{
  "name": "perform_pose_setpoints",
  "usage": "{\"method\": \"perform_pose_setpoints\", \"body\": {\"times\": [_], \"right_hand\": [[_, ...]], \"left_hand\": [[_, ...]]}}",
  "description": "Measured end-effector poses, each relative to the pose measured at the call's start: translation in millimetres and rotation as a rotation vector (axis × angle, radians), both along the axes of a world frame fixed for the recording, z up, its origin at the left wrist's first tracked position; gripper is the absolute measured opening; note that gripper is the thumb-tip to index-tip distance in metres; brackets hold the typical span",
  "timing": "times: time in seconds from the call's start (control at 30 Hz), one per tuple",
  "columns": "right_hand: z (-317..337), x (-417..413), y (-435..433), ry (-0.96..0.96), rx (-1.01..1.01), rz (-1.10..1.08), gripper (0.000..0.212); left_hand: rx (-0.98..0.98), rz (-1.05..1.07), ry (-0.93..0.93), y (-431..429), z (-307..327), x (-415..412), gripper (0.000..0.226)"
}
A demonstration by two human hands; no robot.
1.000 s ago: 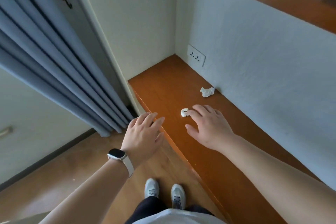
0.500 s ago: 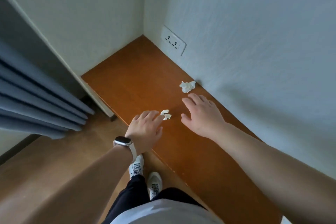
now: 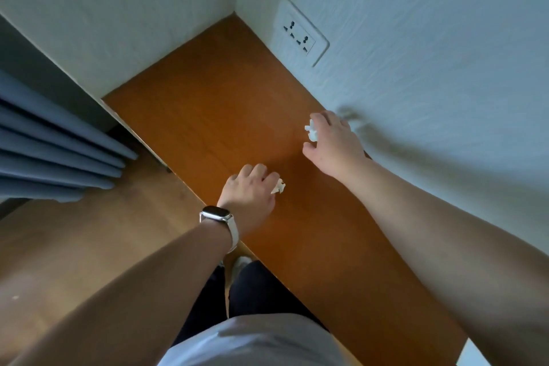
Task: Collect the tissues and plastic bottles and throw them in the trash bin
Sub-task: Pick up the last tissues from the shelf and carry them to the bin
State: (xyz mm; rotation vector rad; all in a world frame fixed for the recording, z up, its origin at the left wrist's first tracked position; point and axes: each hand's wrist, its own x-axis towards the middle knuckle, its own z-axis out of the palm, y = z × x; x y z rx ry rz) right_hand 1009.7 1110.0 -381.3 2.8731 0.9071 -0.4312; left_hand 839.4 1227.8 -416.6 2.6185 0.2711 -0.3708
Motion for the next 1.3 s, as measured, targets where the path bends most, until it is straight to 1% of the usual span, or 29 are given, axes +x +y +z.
{"method": "perform_pose_setpoints", "body": {"times": [0.2,0.33,0.47,0.6,0.7,0.87,1.03,1.2,1.3], "right_hand": [[-6.8,1.9,-1.4,0.099,-0.034,-0.029,0.046],[-6.9,-0.1,-5.1,0.145,0.008,-0.024,0.04],[-1.3,-5.9,-5.7,0.151,0.053,-0.046,0.032],[13.4,-17.9,-10.5,0.137,0.112,-0.118,0.031],[30.2,-32.7,-20.2,0.115,0.163,-0.139,0.031],[61.5,-58.2,-44.7,0.097,0.299,-0.196,0.03],[84.9,-81.9,-75.8,0.087,0.408,-0.326,0.03],[110.0,-107.9,-118.5,0.013,0.513,-0.435,0.028],[123.6,-129.5,-155.4,-0.034,0.554,-0.54,0.026]], "left_hand": [[-0.064,0.051,-0.029,4.0,-3.7,-0.3,0.036],[-0.12,0.137,-0.105,9.9,-1.1,1.2,0.032],[-0.16,0.211,-0.194,17.0,3.9,2.0,0.029],[-0.18,0.221,-0.217,21.3,15.2,3.8,0.03],[-0.208,0.183,-0.247,19.7,27.4,4.9,0.032],[-0.19,0.046,-0.315,15.1,51.6,9.1,0.033],[-0.197,-0.013,-0.381,3.7,76.5,13.8,0.033],[-0.224,-0.125,-0.383,-28.4,99.0,18.1,0.035],[-0.261,-0.206,-0.404,-61.5,110.4,17.1,0.035]]}}
